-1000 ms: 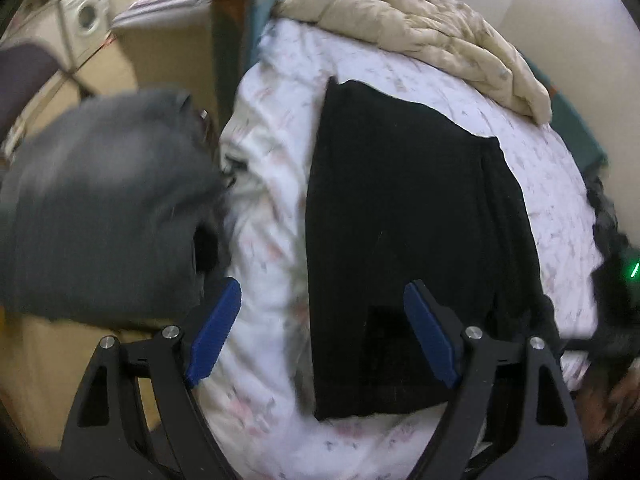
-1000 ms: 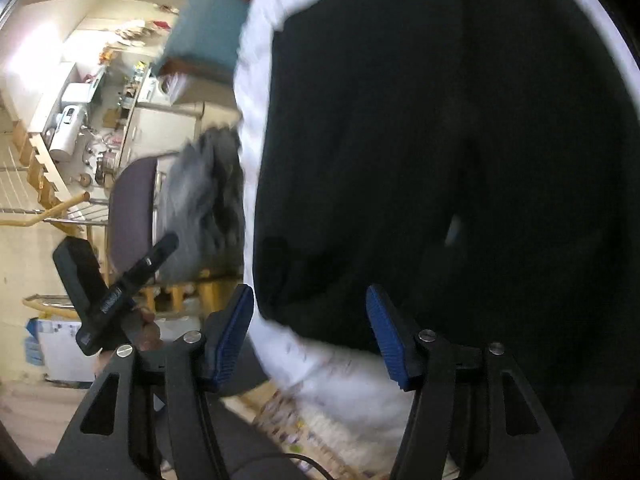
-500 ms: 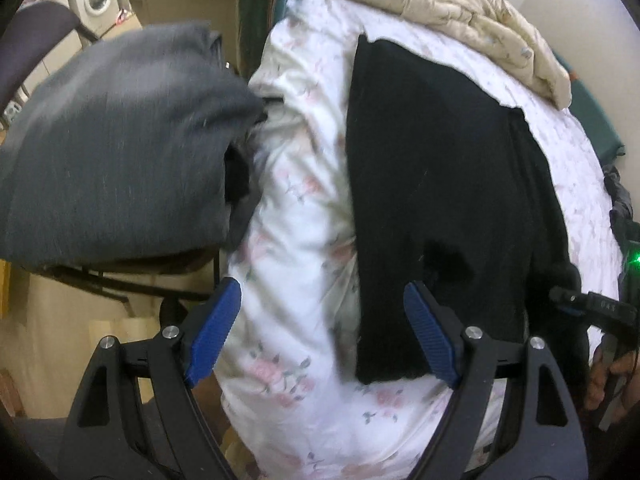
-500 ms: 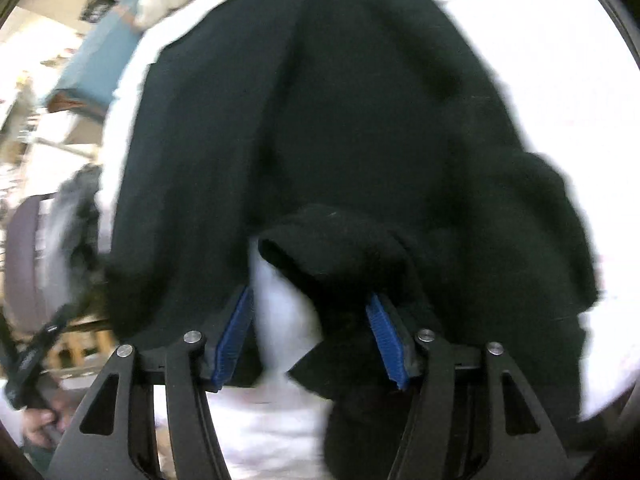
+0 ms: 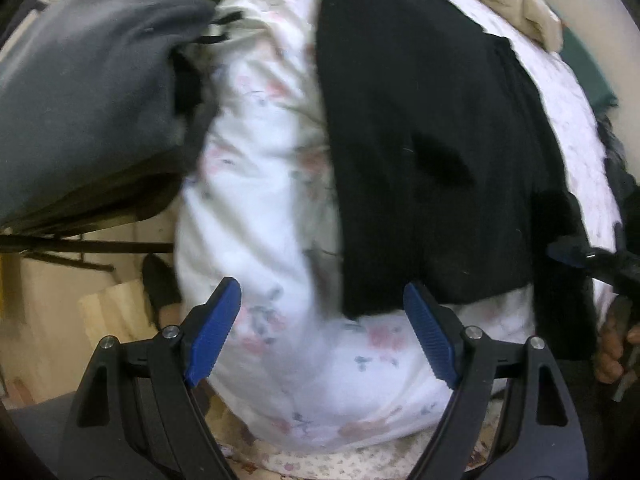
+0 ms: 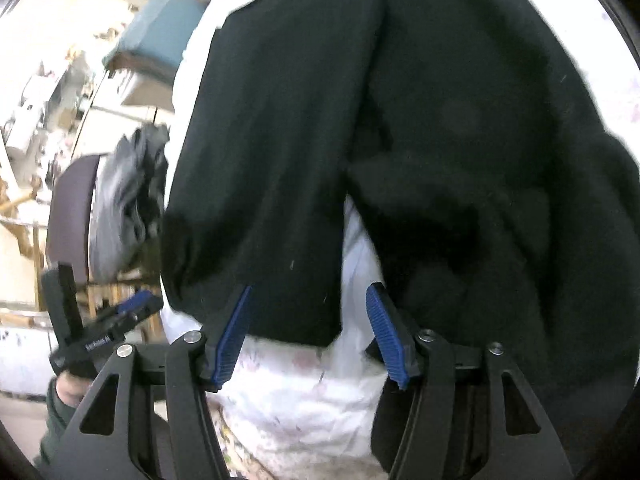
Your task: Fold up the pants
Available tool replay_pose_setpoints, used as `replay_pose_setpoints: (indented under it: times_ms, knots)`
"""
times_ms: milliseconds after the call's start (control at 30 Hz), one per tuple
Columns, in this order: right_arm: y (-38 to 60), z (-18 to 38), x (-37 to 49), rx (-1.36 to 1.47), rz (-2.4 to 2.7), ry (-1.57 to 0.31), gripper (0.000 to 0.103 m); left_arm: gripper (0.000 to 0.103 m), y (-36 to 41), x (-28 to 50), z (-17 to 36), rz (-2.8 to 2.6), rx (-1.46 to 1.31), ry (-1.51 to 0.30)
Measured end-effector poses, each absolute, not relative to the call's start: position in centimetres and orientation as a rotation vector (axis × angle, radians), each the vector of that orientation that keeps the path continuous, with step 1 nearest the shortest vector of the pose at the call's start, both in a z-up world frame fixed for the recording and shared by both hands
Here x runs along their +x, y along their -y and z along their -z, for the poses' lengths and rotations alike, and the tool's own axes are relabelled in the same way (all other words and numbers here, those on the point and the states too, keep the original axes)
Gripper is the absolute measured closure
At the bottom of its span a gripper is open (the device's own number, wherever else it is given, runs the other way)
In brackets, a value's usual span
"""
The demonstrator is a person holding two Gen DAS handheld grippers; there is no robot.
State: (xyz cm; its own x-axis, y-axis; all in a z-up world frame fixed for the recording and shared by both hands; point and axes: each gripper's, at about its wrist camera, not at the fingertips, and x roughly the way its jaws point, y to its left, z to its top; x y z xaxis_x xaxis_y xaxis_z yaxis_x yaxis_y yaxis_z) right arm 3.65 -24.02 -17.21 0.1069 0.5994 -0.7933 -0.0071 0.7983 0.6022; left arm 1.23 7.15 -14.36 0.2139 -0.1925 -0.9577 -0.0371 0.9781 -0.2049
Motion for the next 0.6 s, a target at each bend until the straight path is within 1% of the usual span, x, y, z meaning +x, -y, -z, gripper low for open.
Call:
replay_pose_setpoints:
  times_ms: [133, 167, 200, 233, 267, 300, 333, 367, 400, 433, 467, 600]
  knots:
    - [22.9, 18.7, 3.5, 0.484, -0.474, -1.475, 0.042, 0.022, -5.9, 1.1, 14.9, 0.196, -0.190, -1.351]
    - [23.4, 19.2, 2.9, 0.481, -0.473, -1.485, 0.042, 0.025, -5.6, 1.2, 15.7, 0.206, -0.184, -1.381]
    - [23.3, 19.7, 2.6, 0.465, -0.474, -1.498, 0.043, 0.038, -5.5, 1.3, 16.1, 0.199, -0.177, -1.393]
    - [23.0, 20.1, 2.6, 0.436, -0.473, -1.513, 0.043, 0.047, -5.3, 1.5, 16.4, 0.200, -0.166, -1.401]
    - [22.7, 20.2, 2.5, 0.422, -0.475, -1.519, 0.045, 0.048, -5.0, 1.7, 16.6, 0.214, -0.149, -1.397]
    - [22.5, 20.3, 2.3, 0.417, -0.485, -1.522, 0.051, 0.055, -4.8, 1.8, 16.6, 0.220, -0.141, -1.389]
    - [22.2, 20.4, 2.4, 0.413, -0.493, -1.525, 0.057, 0.069, -4.6, 1.9, 16.4, 0.228, -0.131, -1.371]
    - [21.9, 20.3, 2.4, 0.409, -0.504, -1.520, 0.071, 0.078, -4.4, 1.9, 16.2, 0.240, -0.129, -1.361]
    - [21.9, 20.1, 2.5, 0.405, -0.515, -1.517, 0.086, 0.090, -4.4, 2.0, 16.1, 0.245, -0.129, -1.357]
    - [21.7, 20.0, 2.5, 0.395, -0.529, -1.513, 0.092, 0.094, -4.3, 1.9, 15.7, 0.254, -0.135, -1.354]
    - [21.6, 19.6, 2.5, 0.380, -0.533, -1.495, 0.096, 0.094, -4.5, 1.9, 15.3, 0.255, -0.144, -1.354]
    - [22.6, 17.3, 2.4, 0.358, -0.551, -1.411, 0.099, 0.097, -6.1, 1.4, 12.7, 0.285, -0.242, -1.293]
